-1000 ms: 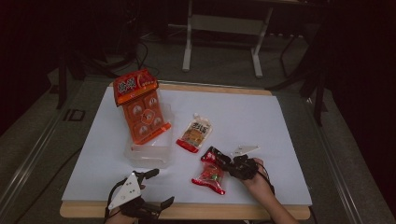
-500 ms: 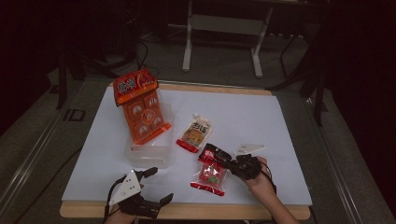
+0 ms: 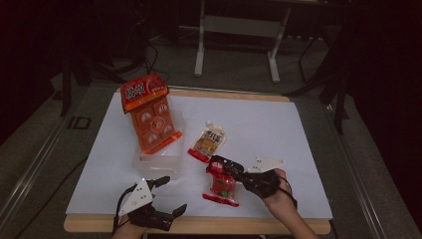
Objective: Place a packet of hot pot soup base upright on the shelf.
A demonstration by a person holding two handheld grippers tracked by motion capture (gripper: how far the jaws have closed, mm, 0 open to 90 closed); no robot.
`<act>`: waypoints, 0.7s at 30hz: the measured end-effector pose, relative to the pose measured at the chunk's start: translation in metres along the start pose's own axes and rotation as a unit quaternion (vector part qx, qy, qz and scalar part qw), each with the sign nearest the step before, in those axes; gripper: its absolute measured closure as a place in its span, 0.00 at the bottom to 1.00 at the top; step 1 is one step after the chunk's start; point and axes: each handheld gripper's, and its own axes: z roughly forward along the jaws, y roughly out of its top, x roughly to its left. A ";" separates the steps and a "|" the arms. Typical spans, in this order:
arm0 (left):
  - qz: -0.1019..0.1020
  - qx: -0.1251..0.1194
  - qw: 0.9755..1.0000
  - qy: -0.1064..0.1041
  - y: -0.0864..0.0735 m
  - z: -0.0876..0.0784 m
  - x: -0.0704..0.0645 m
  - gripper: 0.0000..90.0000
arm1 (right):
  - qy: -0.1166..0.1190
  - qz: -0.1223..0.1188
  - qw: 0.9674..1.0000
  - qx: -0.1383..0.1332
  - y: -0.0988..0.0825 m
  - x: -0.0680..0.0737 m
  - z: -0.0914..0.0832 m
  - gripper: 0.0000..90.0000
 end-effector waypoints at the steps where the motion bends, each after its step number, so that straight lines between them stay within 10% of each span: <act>1: 0.001 0.000 1.000 -0.002 0.002 0.000 0.000 0.04 | 0.006 -0.001 1.000 -0.004 0.001 0.001 -0.001 1.00; 21: 0.023 0.002 0.999 -0.025 0.034 0.027 0.014 0.06 | 0.033 -0.026 0.998 -0.045 0.010 0.015 -0.024 1.00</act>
